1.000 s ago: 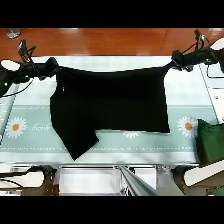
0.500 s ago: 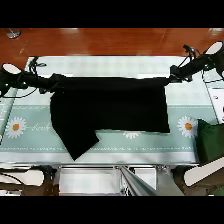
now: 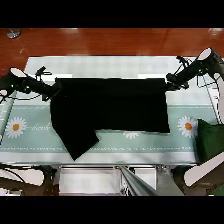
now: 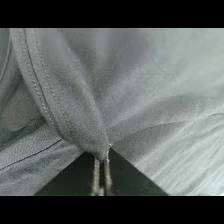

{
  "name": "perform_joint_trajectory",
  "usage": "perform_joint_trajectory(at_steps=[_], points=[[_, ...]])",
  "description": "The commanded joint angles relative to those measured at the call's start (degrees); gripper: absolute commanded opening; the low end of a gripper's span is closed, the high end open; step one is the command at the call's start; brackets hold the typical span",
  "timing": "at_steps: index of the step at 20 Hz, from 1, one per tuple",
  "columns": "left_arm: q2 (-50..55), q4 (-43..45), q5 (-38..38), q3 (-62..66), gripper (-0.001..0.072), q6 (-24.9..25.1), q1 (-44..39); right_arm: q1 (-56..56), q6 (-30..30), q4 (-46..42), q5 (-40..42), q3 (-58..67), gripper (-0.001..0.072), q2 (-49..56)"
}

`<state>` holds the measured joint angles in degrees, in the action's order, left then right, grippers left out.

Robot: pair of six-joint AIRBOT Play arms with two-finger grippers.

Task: Fold the shirts.

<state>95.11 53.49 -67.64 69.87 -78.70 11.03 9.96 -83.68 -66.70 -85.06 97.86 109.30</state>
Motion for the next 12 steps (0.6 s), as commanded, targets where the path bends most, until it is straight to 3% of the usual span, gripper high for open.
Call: perform_joint_trajectory(at_steps=[1, 2, 6, 9, 12], points=[[0.26, 0.42, -3.15, 0.76, 0.0477, -0.22, 0.39, -0.17, -0.94, -0.72, -1.38, 0.04, 0.0624, 0.24], [0.24, 1.33, -5.57, 1.95, 0.0697, -0.42, 1.11, 0.09, -0.96, -1.33, -2.80, 0.26, 0.0623, 0.02], [-3.34, 3.93, -15.76, 4.66, 0.0700, -0.68, 8.31, 4.35, -1.09, -3.72, -2.01, 0.02, 0.0623, -6.29], [-12.90, 3.96, -11.85, -3.61, 0.0700, 0.50, 15.17, 8.74, 0.00, 0.09, 12.04, -8.90, 0.0623, -19.34], [-22.84, 3.02, -4.13, -19.65, 0.0700, 0.98, 22.75, 11.34, 0.39, 2.97, 22.18, -28.89, 0.0622, -33.75]])
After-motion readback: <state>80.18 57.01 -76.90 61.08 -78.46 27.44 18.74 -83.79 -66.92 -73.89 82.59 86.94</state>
